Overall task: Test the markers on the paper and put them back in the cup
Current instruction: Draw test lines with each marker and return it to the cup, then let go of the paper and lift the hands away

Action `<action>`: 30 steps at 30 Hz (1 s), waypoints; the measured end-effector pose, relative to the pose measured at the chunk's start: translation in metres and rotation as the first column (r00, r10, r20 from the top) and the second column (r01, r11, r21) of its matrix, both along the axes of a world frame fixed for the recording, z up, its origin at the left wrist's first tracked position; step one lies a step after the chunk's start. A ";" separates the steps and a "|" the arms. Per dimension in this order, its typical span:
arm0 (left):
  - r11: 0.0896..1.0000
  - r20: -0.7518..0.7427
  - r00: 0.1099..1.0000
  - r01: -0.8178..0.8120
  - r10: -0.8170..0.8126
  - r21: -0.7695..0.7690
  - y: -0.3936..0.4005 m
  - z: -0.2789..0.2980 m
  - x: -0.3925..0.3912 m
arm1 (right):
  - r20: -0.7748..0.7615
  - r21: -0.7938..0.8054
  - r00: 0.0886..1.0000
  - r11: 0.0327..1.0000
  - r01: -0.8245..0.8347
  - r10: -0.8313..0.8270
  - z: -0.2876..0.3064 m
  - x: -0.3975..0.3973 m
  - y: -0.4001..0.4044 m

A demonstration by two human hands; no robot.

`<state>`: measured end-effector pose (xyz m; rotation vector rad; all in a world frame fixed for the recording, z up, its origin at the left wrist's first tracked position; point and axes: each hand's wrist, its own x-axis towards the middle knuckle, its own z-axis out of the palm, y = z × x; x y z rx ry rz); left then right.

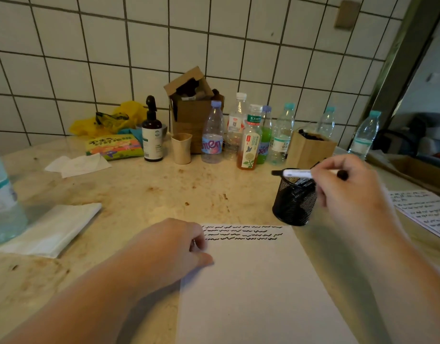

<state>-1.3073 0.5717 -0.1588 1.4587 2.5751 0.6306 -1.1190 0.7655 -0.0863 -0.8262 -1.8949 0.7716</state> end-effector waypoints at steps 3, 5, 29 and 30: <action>1.000 0.008 1.000 0.011 -0.011 -0.004 0.000 0.000 0.001 | 0.119 0.141 0.981 0.981 0.134 -0.151 0.012 0.003 0.016; 1.000 0.013 1.000 0.013 -0.013 -0.001 0.001 0.000 0.000 | 0.222 0.195 0.953 0.967 0.161 -0.204 0.015 0.000 0.024; 0.977 -0.026 0.984 -0.171 0.176 0.126 0.002 -0.003 -0.012 | 0.599 0.121 0.791 0.963 -0.241 0.123 -0.044 0.061 -0.025; 0.975 -0.023 0.982 -0.181 0.186 0.130 0.002 -0.002 -0.013 | 0.581 0.140 0.803 0.957 -0.254 0.128 -0.053 0.069 -0.032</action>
